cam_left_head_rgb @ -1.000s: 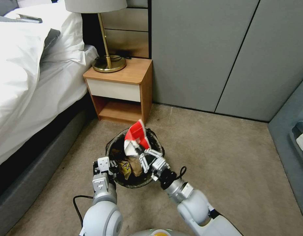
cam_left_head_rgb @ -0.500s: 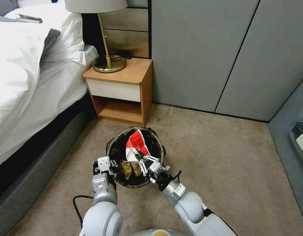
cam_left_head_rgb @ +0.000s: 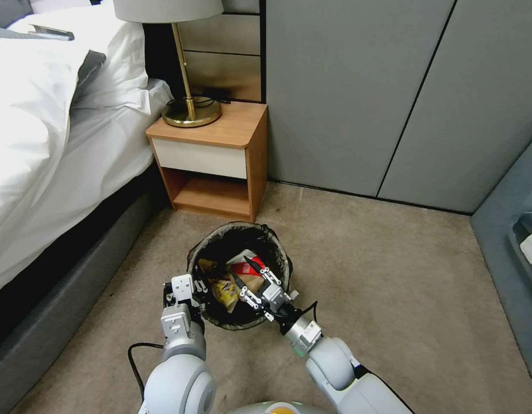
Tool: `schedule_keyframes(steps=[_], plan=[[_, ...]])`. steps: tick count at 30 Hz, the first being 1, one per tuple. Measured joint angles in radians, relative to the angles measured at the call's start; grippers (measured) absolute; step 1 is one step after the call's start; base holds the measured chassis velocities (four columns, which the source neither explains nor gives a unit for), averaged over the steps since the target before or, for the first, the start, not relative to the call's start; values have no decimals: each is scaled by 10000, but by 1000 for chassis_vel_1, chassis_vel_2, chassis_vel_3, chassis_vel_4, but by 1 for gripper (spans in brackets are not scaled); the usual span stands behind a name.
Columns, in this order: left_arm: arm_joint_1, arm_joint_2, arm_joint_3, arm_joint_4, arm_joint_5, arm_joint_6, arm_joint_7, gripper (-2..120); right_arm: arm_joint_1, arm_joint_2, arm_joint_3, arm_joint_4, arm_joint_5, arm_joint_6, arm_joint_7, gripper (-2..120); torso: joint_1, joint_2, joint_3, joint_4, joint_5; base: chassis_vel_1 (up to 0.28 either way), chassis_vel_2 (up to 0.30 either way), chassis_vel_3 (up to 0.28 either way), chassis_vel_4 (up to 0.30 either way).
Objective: Pick up the trash bin, then pick up the garbage from the floor and place it into the trash bin.
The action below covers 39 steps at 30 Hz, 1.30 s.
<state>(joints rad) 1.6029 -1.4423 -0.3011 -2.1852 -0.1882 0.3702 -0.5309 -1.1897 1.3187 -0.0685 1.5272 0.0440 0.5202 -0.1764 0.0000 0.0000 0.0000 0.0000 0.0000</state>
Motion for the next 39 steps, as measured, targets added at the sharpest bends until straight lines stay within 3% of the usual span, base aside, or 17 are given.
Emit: schedule_keyframes(steps=[1,3,5,9,12,17,19,20,23,25,31,39], plan=[[0,0,0,0,0,0,0,0,0,0,0,0,0,0,0,57,0,0,0,0,0,0,0,0,0],[-13,-3,25,-27,-7,11,0,0,-34,-45,-14,105,5,-47,0,72,0,0,0,0,0,0,0,0,0],[-23,-3,25,-27,-12,15,0,0,-46,-49,-13,134,5,-55,1,76,-1,0,0,0,0,0,0,0,0],[-47,-10,26,-27,-21,21,-1,0,-104,-63,-14,226,7,-69,0,95,0,0,0,0,0,0,0,0,0],[-60,-12,7,-15,-31,22,1,0,-165,-87,-12,441,-4,-55,0,99,0,0,0,0,0,0,0,0,0],[-90,-12,-108,168,-33,22,-5,0,-444,-153,167,1634,-99,-27,107,100,0,0,0,1,0,0,0,0,0],[-138,-10,-165,290,-33,14,-4,0,-825,-157,588,3050,-256,-69,320,100,-1,0,0,1,0,0,0,0,0],[-138,-10,-165,290,-33,14,-4,0,-825,-157,588,3050,-256,-69,320,100,-1,0,0,1,0,0,0,0,0],[-206,4,-226,397,-33,9,-4,0,-1145,-107,996,4028,-445,-215,796,100,0,0,0,0,-1,0,0,0,0],[-279,45,-307,480,-40,4,-8,0,-1698,-37,1637,5238,-696,-472,1642,100,0,0,0,-1,-1,0,0,0,0],[-364,157,-516,543,-220,-1,-46,0,-2814,72,2705,6026,-969,-585,2518,100,0,0,-1,0,1,0,0,0,0],[-359,232,-682,440,-378,-3,-106,0,-3917,303,3608,6034,-962,-83,2788,100,0,0,0,-1,0,0,0,0,0]])
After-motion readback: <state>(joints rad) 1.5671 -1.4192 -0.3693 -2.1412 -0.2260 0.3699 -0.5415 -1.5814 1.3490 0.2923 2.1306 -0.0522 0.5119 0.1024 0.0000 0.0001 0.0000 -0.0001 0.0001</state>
